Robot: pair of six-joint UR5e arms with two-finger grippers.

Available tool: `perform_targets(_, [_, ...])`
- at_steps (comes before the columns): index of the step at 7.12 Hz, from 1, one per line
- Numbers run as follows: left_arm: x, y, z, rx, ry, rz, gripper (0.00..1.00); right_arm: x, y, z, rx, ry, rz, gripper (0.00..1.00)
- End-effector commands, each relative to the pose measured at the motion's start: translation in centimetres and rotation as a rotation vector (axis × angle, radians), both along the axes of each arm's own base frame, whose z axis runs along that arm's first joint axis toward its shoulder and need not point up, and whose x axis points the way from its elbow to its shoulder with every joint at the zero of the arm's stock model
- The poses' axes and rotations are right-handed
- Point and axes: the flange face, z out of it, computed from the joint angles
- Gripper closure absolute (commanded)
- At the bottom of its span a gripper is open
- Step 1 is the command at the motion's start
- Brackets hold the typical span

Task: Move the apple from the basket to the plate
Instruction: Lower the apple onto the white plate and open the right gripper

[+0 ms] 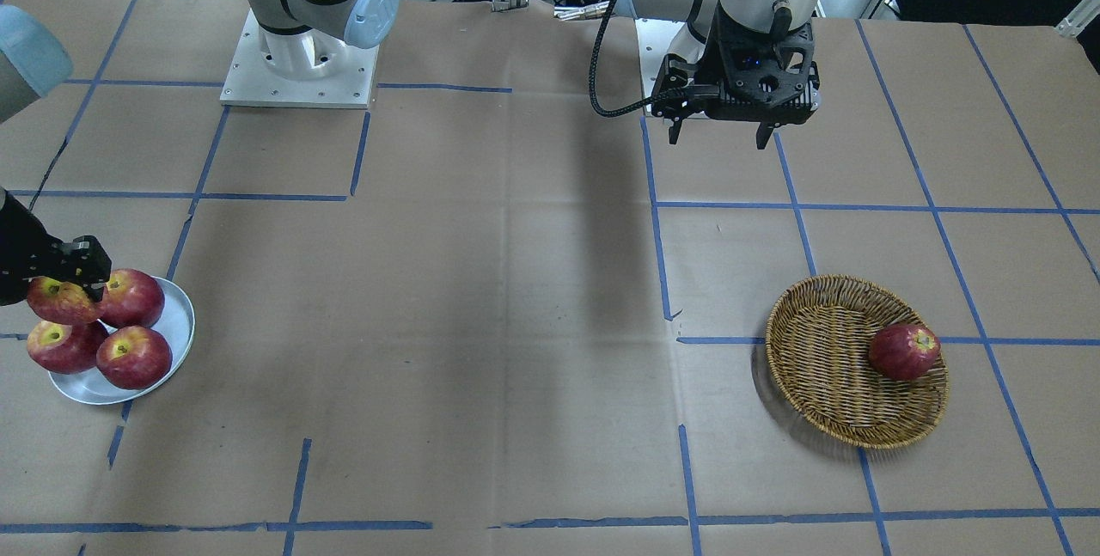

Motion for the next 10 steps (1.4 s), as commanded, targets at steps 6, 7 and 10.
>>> perform_targets(6, [-0.4, -0.3, 0.3, -0.013, 0.018, -0.002, 0.01, -0.1, -0.6, -0.2, -0.005, 0.004, -0.002, 0.00])
perform_targets(7, [-0.4, -0.8, 0.5, -0.029, 0.024, 0.000, 0.01, 0.7, -0.5, 1.9, -0.040, 0.016, -0.002, 0.00])
perform_targets(10, [-0.5, -0.9, -0.3, -0.028, 0.030, -0.016, 0.01, 7.9, 2.2, 10.8, -0.022, -0.015, -0.046, 0.00])
